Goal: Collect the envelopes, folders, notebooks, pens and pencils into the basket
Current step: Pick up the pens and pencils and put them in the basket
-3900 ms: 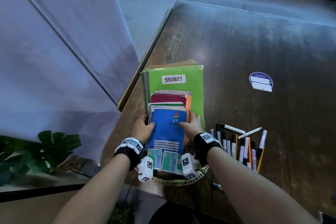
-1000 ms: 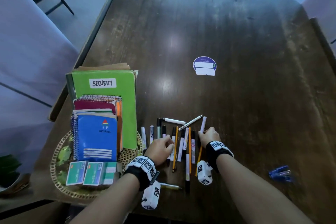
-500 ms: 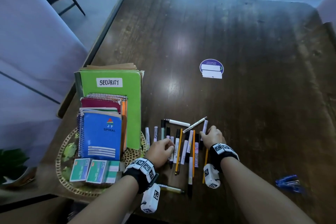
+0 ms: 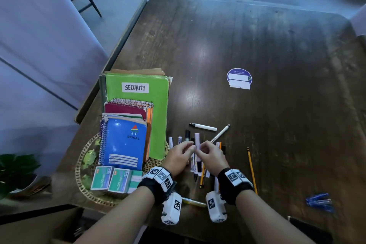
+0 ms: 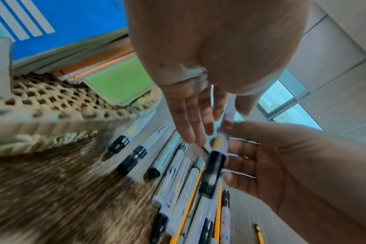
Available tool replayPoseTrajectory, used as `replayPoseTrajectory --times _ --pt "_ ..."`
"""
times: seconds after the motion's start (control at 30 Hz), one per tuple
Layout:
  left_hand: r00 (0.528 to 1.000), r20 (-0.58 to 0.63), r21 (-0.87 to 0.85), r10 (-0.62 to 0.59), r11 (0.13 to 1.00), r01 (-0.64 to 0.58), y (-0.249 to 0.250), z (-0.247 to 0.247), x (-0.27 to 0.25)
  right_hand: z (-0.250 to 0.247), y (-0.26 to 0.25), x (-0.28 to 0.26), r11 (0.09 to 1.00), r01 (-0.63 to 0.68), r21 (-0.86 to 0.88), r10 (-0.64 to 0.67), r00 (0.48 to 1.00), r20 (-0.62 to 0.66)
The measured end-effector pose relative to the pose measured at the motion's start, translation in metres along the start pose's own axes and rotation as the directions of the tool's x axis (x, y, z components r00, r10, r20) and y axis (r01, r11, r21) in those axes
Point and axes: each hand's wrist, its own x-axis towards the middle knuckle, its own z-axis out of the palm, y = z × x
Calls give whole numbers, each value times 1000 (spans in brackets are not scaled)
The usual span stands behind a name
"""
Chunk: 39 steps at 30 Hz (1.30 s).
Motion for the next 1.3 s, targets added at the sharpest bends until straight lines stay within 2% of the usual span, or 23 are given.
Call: replayPoseTrajectory --times 0.1,0.2,0.5,0.63,0.93,1.1,1.3 --pt "997 -70 68 41 997 -37 -4 -14 -1 29 -8 -6 995 65 74 -69 997 44" --pt "994 -107 87 30 996 -21 -14 -32 -6 48 -16 -8 992 93 89 -100 992 78" --pt "986 -161 95 45 995 -30 -32 -84 -18 60 -6 7 997 -61 -36 64 994 90" --pt "986 -159 221 50 975 -13 -37 -97 -20 64 -5 12 993 -98 -61 104 990 95" --pt "993 -88 477 -78 872 111 -59 -96 -19 78 -14 21 988 -134 -75 142 984 106" --pt "993 -101 552 -58 827 105 -58 -92 -19 72 -19 36 987 -143 -73 148 987 67" --pt "989 -145 561 17 825 68 -56 -89 -23 64 -22 49 986 -138 -89 144 987 64"
